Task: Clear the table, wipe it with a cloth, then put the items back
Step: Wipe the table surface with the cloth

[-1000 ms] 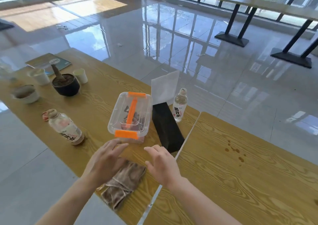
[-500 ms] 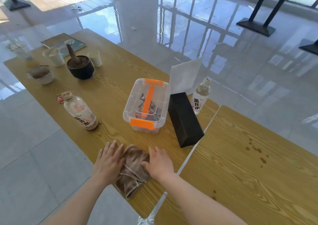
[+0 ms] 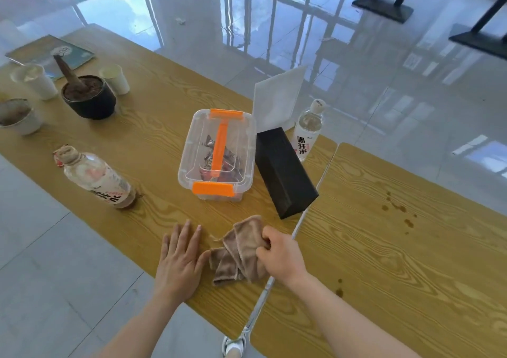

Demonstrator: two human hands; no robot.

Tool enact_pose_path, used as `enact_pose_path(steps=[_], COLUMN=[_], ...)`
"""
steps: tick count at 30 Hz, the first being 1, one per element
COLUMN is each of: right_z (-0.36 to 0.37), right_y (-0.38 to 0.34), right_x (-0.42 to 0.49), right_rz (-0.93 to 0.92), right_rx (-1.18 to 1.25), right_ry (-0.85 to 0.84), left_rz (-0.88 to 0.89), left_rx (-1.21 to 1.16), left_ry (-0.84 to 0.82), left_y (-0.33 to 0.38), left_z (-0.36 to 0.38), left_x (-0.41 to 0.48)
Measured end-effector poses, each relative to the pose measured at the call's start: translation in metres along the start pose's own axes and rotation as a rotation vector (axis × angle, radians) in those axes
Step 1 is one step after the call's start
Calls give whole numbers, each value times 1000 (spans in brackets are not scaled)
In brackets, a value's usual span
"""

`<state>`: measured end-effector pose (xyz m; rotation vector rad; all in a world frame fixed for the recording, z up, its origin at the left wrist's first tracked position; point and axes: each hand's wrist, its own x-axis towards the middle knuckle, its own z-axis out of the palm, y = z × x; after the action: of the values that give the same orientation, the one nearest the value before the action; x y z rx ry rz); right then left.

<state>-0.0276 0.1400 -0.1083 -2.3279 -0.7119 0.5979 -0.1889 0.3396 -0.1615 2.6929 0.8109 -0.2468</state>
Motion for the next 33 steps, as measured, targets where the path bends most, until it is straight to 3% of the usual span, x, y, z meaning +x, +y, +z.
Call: enact_pose_path(steps=[8,13,21,24,28,33], right_z=[-69,-93,-113,-110,-90,-56], right_y=[57,105,172,177,182,186], right_x=[-79,-150,-236,-248,-266,-251], right_rz=[228,338,502,441,264,171], right_rx=[149,178,135,71,-277,-463], right_ry=[191,252,315,350,404,187], left_rz=[363,440,418,424,442,450], left_rx=[-2,30,175,211,240,230], left_ry=[-56,-103,-63,-24,23,54], left_y=[114,172,221,219,216,216], left_z=[22,48,78,82,86,90], left_x=[-23,-47,-60,-62,-62,-63])
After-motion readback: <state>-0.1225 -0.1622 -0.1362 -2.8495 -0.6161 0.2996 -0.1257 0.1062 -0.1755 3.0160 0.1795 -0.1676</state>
